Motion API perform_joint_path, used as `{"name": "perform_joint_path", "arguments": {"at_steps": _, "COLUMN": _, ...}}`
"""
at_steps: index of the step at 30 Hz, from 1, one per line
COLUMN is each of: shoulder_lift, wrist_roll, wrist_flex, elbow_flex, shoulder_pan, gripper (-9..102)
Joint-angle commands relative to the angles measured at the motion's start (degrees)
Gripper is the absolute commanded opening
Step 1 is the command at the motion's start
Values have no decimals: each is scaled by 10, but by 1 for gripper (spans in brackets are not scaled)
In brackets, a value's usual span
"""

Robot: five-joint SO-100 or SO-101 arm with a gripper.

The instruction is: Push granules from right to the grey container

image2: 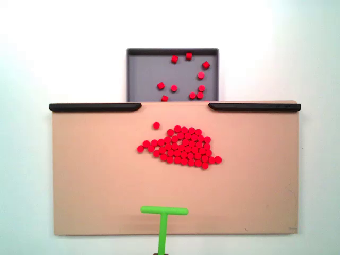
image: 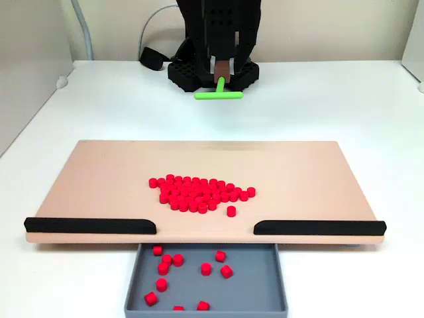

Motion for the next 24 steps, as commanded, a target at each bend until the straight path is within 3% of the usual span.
{"name": "perform_joint_path", "arguments": {"at_steps": 1, "shoulder_lift": 11, "wrist_roll": -92, "wrist_flex": -2, "elbow_flex": -6, "shoulder_pan": 0, "gripper": 0}}
{"name": "perform_joint_path", "arguments": {"at_steps": 24, "shoulder_lift": 7, "wrist_roll": -95, "wrist_flex": -2, "elbow_flex": -8, "shoulder_pan": -2, "gripper": 0}}
